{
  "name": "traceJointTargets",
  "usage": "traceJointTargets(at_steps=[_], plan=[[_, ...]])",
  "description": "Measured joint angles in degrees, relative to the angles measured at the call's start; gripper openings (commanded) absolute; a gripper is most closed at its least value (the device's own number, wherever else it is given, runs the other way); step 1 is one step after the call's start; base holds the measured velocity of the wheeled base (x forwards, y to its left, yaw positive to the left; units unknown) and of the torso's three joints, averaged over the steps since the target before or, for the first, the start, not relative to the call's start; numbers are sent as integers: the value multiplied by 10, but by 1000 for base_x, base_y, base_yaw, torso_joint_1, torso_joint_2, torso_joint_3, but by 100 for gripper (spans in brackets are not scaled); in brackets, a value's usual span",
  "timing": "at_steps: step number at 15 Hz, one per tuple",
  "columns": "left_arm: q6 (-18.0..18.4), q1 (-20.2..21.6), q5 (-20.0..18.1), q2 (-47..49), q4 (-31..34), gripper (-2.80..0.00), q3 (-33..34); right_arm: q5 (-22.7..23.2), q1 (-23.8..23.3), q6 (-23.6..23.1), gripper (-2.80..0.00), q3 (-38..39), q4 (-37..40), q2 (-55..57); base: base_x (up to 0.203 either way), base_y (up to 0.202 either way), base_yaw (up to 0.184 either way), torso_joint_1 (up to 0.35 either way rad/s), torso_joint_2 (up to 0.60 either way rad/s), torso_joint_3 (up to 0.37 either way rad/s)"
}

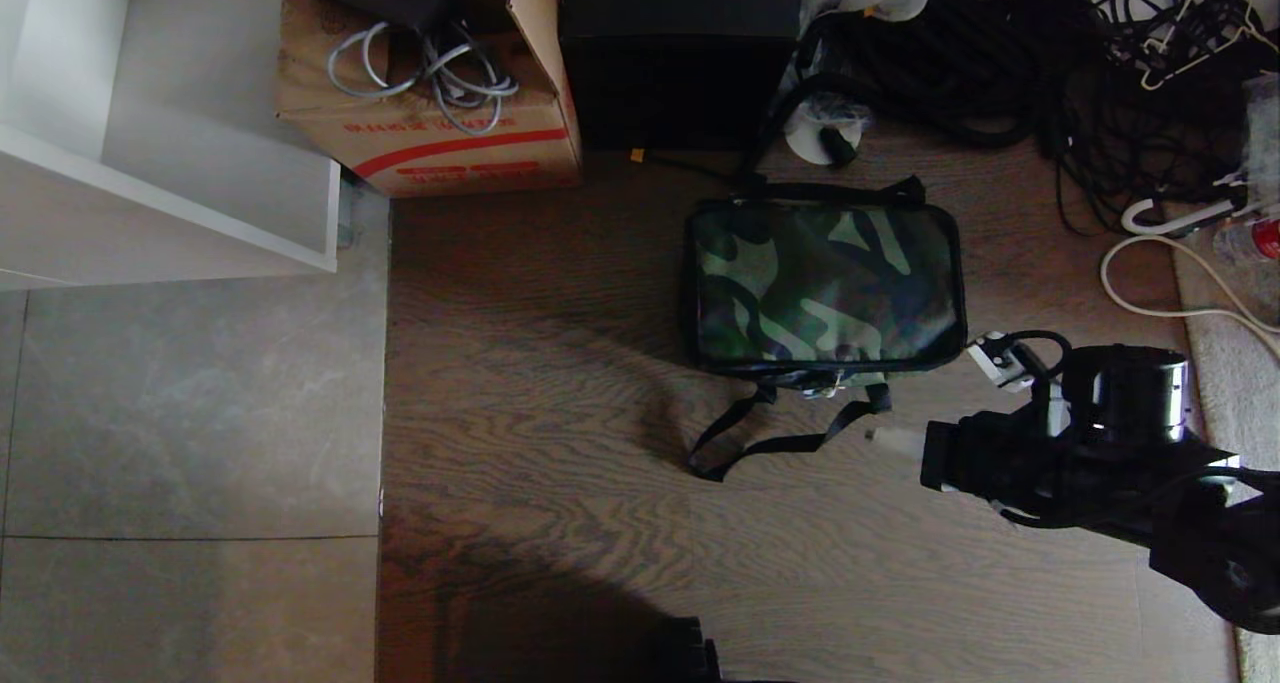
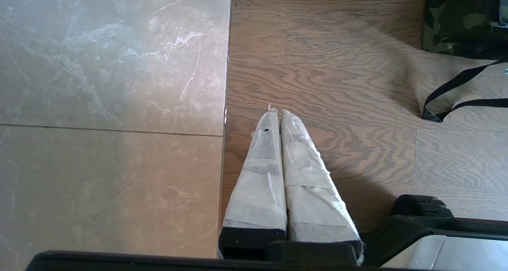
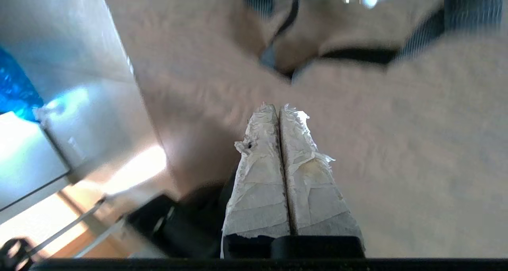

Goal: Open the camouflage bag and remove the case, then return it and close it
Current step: Open the top of the storage box

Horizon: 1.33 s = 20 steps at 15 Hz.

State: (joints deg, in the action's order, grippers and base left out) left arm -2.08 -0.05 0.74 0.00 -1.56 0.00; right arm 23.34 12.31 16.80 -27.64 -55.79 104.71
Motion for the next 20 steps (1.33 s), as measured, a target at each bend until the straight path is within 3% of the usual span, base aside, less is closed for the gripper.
traceJointTargets(at_steps=[9,16,20], plan=[[0,0,0,0,0,-280,0,-18,-1,-37,0,-5,-166,103,0,0,0,0,0,0],[0,0,0,0,0,-280,0,-25,-5,-24,0,-17,-179,149,0,0,0,0,0,0],[0,0,0,0,0,-280,0,-74,-5,-15,0,-46,-204,178,0,0,0,0,0,0]])
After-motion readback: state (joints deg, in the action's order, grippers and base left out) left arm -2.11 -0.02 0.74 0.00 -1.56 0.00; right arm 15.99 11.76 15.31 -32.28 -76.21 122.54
